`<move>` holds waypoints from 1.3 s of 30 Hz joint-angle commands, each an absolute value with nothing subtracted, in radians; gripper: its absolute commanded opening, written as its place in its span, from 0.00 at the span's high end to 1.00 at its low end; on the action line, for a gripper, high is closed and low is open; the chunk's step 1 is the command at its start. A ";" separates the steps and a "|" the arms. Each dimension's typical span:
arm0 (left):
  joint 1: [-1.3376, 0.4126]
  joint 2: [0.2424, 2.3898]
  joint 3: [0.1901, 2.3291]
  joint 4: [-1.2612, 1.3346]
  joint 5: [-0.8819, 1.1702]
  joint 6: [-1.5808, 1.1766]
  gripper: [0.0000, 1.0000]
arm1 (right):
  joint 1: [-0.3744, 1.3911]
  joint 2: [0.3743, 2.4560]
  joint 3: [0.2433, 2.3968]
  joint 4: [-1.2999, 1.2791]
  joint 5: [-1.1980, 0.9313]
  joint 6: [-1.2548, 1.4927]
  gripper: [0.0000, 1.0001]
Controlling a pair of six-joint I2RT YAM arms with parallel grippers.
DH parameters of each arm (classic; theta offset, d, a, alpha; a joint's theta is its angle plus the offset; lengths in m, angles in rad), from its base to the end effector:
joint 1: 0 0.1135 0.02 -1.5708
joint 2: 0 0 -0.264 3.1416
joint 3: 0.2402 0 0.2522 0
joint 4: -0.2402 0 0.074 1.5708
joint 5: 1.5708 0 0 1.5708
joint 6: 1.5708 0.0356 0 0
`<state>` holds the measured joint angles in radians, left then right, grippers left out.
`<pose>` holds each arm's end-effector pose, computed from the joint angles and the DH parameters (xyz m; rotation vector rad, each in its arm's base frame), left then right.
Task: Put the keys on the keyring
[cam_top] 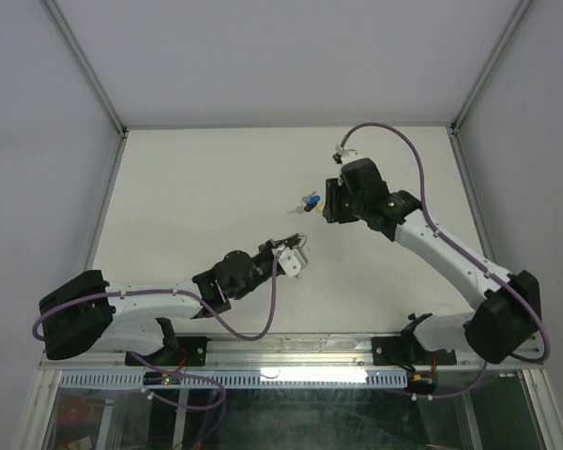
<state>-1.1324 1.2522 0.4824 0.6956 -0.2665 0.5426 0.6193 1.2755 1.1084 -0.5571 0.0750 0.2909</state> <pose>0.1201 -0.2342 0.2288 1.0784 1.2454 -0.2315 0.2269 0.1585 0.3119 -0.3409 2.2976 0.3817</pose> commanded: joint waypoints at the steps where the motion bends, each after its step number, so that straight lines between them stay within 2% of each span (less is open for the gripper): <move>1: -1.111 1.206 0.454 0.771 -0.351 0.548 1.00 | 0.565 1.389 1.205 -0.578 0.104 0.315 0.60; 6: -1.079 1.199 0.424 0.802 -0.356 0.516 1.00 | 0.489 1.516 1.215 -0.524 0.060 0.338 0.60; 12: -1.078 1.229 0.425 0.804 -0.351 0.515 1.00 | 0.376 1.577 1.089 -0.289 -0.036 0.506 0.60; 19: -1.078 1.239 0.423 0.805 -0.351 0.515 1.00 | 0.327 1.667 0.980 -0.031 -0.063 0.706 0.61; 31: -1.078 1.247 0.425 0.804 -0.351 0.515 1.00 | 0.324 1.792 0.990 0.065 -0.022 0.832 0.61; 39: -1.078 1.250 0.426 0.804 -0.351 0.519 1.00 | 0.322 1.850 1.002 0.088 -0.011 0.852 0.65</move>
<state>-1.0790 1.2549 0.4164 0.7258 -0.3397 0.5316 0.3286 1.8240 0.9756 0.0463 -0.0425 0.8272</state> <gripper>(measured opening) 0.058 0.355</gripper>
